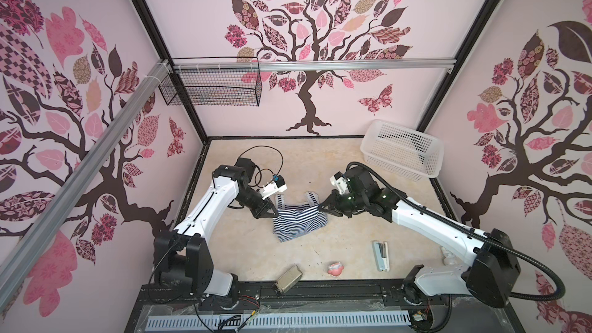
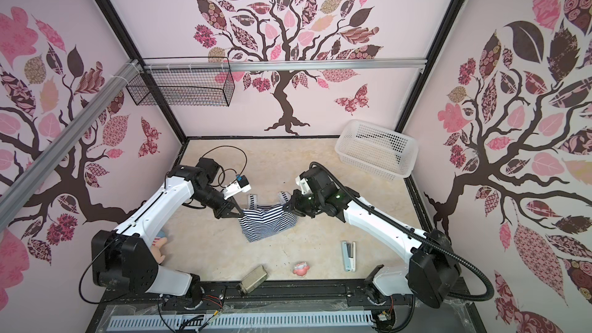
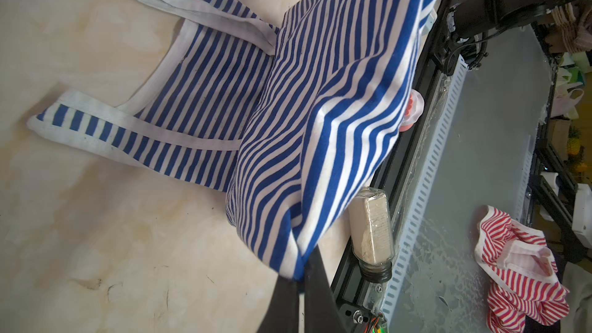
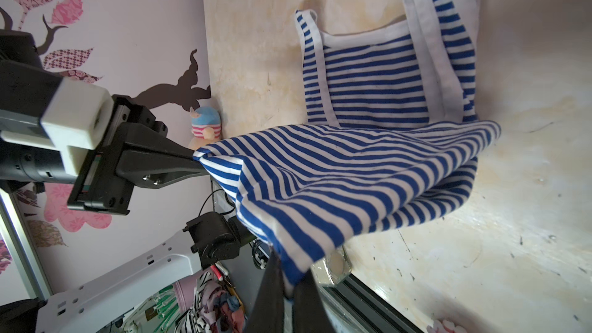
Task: Fold and stack tank tops
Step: Fold the tank top at the center of the table.
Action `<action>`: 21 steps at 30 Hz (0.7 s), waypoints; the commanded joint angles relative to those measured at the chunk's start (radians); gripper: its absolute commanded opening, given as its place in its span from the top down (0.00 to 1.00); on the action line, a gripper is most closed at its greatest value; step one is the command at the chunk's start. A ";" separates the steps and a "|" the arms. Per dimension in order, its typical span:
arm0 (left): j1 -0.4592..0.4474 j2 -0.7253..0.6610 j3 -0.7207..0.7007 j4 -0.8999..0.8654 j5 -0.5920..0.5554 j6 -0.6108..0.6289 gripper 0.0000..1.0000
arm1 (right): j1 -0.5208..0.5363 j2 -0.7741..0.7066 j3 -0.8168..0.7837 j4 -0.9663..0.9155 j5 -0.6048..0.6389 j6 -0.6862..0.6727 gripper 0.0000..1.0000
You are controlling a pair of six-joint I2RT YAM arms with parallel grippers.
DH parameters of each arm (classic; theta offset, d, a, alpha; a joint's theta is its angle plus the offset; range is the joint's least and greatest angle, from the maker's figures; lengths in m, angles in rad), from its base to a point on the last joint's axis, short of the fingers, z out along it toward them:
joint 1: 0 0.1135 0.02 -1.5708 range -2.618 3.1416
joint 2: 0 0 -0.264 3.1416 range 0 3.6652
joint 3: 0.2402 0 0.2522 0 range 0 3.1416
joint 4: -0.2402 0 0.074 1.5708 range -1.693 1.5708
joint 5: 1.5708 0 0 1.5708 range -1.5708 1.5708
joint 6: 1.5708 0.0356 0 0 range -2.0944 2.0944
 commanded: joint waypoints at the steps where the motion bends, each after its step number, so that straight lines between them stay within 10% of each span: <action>1: 0.006 0.043 0.018 -0.029 0.035 0.051 1.00 | -0.015 0.037 0.058 0.004 -0.033 -0.018 0.97; 21: -0.007 0.041 0.063 -0.062 0.109 0.021 1.00 | -0.066 -0.050 -0.040 0.034 -0.102 0.002 0.97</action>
